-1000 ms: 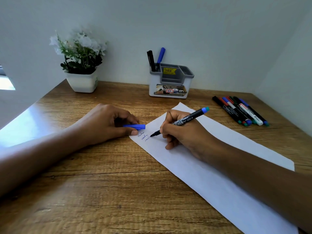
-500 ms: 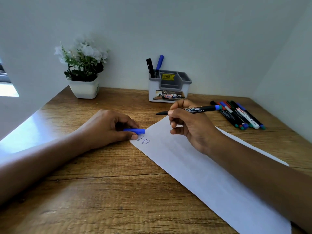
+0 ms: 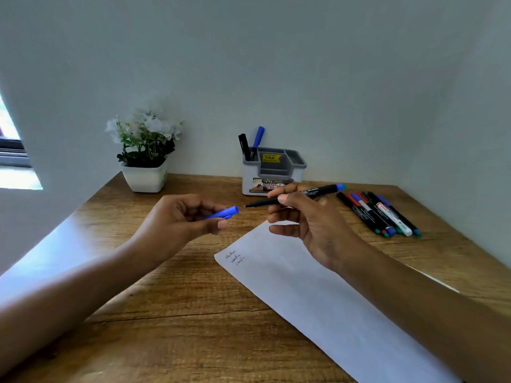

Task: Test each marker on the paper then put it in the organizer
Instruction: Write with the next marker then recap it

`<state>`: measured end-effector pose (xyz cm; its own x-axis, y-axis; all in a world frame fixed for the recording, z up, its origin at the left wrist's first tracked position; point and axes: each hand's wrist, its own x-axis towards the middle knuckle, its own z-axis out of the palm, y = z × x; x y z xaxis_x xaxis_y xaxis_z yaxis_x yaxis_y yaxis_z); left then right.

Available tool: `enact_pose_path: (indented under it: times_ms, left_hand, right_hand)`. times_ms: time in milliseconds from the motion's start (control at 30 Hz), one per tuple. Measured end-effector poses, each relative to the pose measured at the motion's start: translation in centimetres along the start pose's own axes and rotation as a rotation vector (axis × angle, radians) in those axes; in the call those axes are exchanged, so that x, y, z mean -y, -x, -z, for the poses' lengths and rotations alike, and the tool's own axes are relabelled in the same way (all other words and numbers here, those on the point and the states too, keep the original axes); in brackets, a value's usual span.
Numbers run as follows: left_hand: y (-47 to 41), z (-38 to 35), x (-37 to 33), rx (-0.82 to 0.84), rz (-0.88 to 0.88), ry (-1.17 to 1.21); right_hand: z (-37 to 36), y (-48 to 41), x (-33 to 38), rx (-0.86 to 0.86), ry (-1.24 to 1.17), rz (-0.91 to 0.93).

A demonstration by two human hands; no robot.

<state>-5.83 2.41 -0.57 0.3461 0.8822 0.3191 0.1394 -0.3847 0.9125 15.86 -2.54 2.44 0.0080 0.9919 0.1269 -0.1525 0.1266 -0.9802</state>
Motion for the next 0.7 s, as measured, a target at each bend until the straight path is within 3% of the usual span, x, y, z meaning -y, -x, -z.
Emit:
enact_pose_path:
  times_ms: [533,700]
  left_hand:
    - [0.6,-0.7,-0.9,0.053,-0.029,-0.054]
    - [0.9,-1.1,-1.3,0.035,-0.023,-0.019]
  right_hand:
    - [-1.4,0.5,-1.2,0.186,0.218,0.05]
    - [-1.3,0.6,-1.5,0.166,0.263,0.078]
